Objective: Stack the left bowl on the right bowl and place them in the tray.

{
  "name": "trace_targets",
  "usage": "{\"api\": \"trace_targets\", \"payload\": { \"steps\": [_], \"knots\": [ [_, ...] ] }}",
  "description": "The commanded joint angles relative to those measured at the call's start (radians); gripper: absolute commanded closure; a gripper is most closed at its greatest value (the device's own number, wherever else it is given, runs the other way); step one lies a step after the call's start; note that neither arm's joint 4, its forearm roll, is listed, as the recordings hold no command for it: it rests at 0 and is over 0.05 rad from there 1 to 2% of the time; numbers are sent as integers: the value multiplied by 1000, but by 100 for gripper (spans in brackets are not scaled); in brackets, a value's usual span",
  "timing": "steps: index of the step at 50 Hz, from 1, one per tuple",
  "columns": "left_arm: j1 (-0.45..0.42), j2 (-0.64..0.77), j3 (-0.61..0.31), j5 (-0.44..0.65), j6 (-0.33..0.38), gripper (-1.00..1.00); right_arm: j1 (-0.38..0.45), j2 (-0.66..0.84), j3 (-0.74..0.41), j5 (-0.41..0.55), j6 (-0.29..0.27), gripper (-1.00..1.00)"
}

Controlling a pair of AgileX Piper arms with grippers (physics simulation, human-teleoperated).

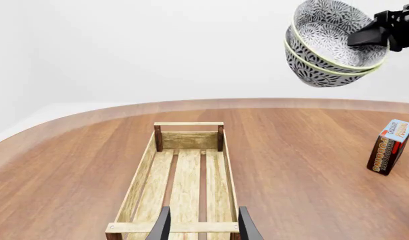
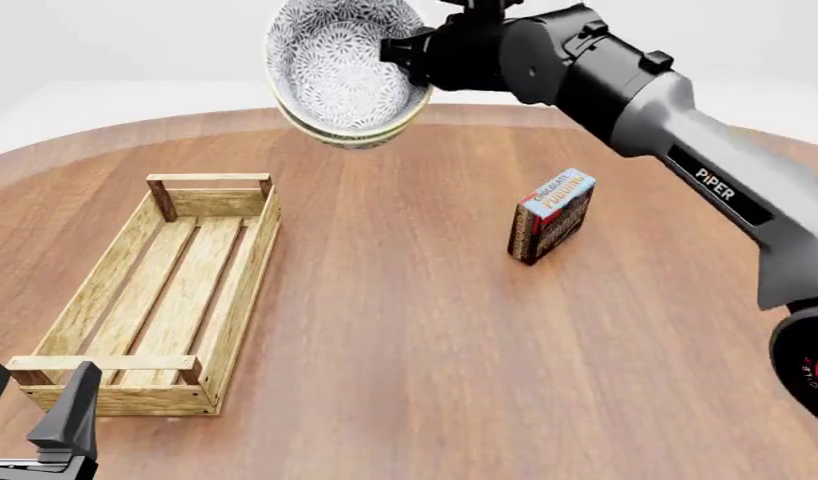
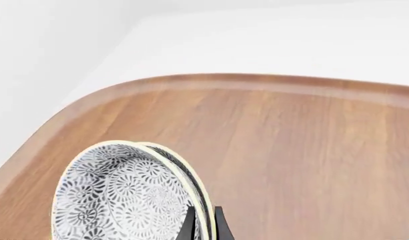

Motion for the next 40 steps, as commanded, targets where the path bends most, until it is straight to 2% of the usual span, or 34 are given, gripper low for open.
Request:
{"api": "trace_targets", "payload": {
  "steps": [1, 8, 10, 12, 23, 40],
  "knots": [
    [0, 0, 0, 0, 0, -100, 83, 235, -309, 56, 43, 100],
    [0, 0, 0, 0, 0, -100, 116, 426, -643, 189, 67, 100],
    [0, 0, 0, 0, 0, -100, 128, 515, -802, 261, 68, 100],
    [0, 0, 0, 0, 0, -100, 134, 547, -854, 281, 69, 100],
    [0, 0, 0, 0, 0, -100, 164, 589, -864, 232, 72, 100],
    [0, 0, 0, 0, 0, -100, 213, 662, -864, 134, 110, 100]
  ]
}}
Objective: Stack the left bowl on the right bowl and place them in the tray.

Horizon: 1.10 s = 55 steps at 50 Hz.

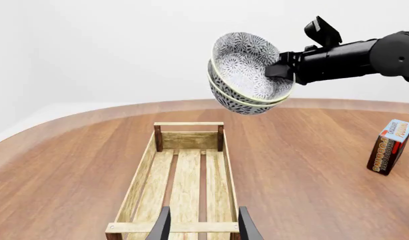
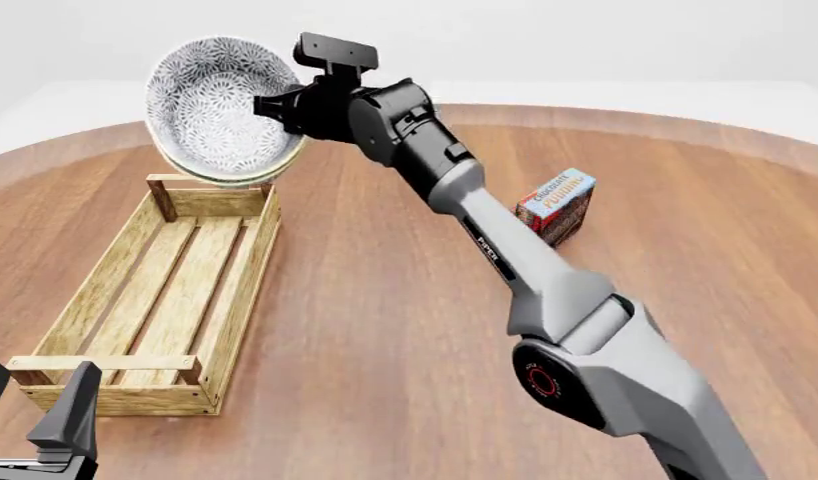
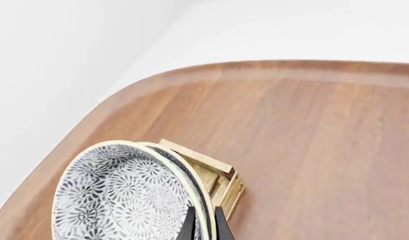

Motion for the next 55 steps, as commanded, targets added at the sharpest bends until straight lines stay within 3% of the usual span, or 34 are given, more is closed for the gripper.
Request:
{"api": "trace_targets", "payload": {
  "steps": [1, 18, 55],
  "knots": [
    [0, 0, 0, 0, 0, -100, 40, 43, -38, -47, 25, 100],
    [0, 0, 0, 0, 0, -100, 61, 101, -37, -87, 4, 100],
    [0, 0, 0, 0, 0, -100, 117, 188, -38, -143, 19, 100]
  ]
}}
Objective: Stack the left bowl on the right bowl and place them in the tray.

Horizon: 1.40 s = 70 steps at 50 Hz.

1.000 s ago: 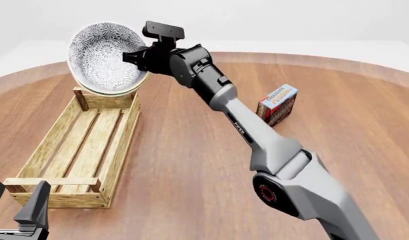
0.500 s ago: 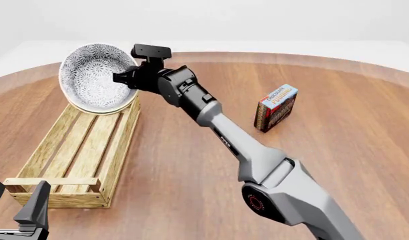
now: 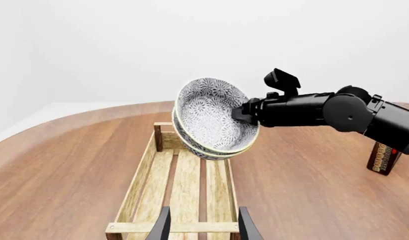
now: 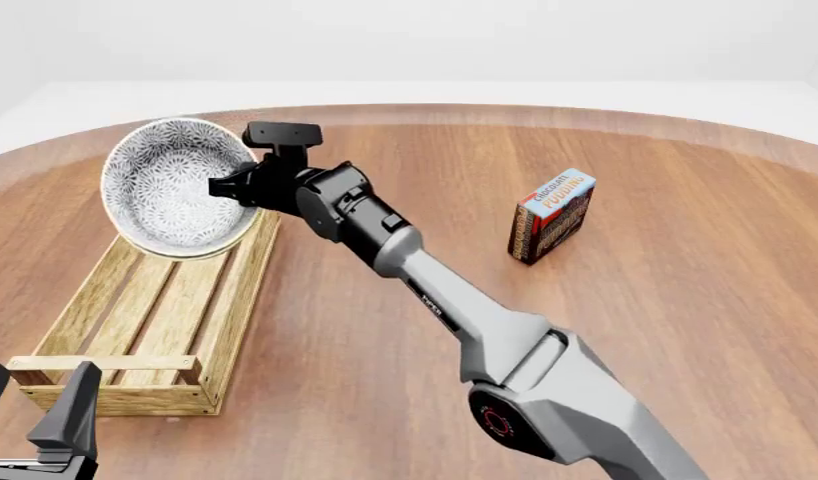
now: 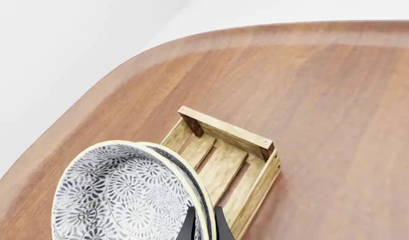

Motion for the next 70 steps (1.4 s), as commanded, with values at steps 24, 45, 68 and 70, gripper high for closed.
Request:
{"api": "trace_targets", "payload": {
  "steps": [24, 45, 68, 70],
  "knots": [
    [0, 0, 0, 0, 0, -100, 33, 51, -9, -67, 8, 100],
    [0, 0, 0, 0, 0, -100, 54, 84, -9, -95, 0, 100],
    [0, 0, 0, 0, 0, -100, 63, 115, -8, -110, -4, 100],
    [0, 0, 0, 0, 0, -100, 66, 118, -9, -114, -2, 100]
  ]
}}
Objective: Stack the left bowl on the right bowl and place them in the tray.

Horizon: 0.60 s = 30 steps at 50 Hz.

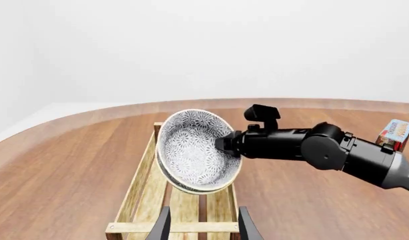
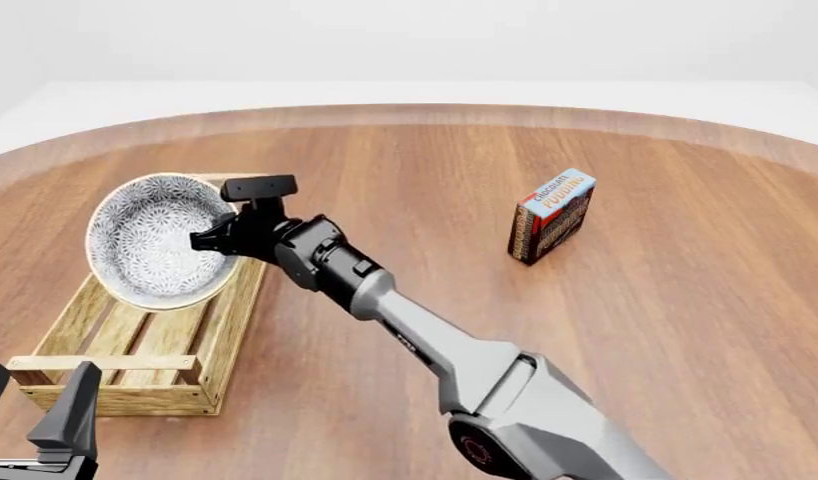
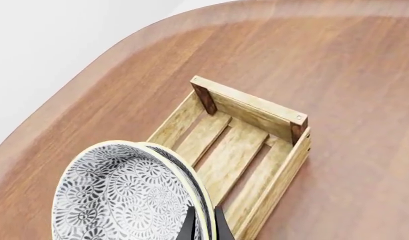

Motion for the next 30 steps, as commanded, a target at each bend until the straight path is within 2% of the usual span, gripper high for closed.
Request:
{"api": "trace_targets", "payload": {
  "steps": [1, 26, 30],
  "knots": [
    [0, 0, 0, 0, 0, -100, 10, 6, -11, -15, 10, 100],
    [0, 0, 0, 0, 0, -100, 34, 45, -11, -25, 9, 100],
    [0, 0, 0, 0, 0, -100, 35, 47, -11, -15, -10, 100]
  ]
}}
